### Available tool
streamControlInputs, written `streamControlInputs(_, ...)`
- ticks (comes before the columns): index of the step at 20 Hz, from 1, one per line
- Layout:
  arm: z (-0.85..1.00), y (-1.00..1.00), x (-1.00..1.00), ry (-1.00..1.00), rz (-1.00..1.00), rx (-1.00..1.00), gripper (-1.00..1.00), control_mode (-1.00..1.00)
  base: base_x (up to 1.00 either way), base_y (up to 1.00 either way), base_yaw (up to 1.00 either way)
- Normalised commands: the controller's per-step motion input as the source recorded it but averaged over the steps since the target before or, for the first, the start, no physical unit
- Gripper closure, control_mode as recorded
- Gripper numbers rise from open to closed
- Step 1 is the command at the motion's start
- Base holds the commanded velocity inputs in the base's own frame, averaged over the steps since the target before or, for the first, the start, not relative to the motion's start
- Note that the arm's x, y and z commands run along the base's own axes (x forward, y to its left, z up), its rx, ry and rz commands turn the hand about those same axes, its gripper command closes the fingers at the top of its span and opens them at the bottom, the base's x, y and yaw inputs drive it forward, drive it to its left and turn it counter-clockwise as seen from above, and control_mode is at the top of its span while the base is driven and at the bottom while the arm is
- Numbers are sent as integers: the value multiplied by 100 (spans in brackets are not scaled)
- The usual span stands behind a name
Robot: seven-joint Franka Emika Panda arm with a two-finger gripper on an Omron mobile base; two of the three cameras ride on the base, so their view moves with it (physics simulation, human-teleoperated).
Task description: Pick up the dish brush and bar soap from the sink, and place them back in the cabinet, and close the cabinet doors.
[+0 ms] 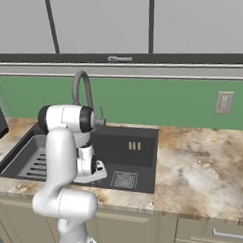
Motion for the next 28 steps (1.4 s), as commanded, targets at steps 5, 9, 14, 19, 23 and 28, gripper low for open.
streamControlInputs(5,-20,0,0,0,0,0,-100,-100,0,0,0)
streamControlInputs(9,-16,0,0,0,0,0,-100,-100,0,0,0)
streamControlInputs(14,-15,2,0,0,0,0,-100,-100,0,0,0)
streamControlInputs(19,-15,6,0,0,0,0,-100,-100,0,0,0)
streamControlInputs(23,-14,5,0,0,0,0,-100,-100,0,0,0)
streamControlInputs(28,-8,4,0,0,0,0,-100,-100,0,0,0)
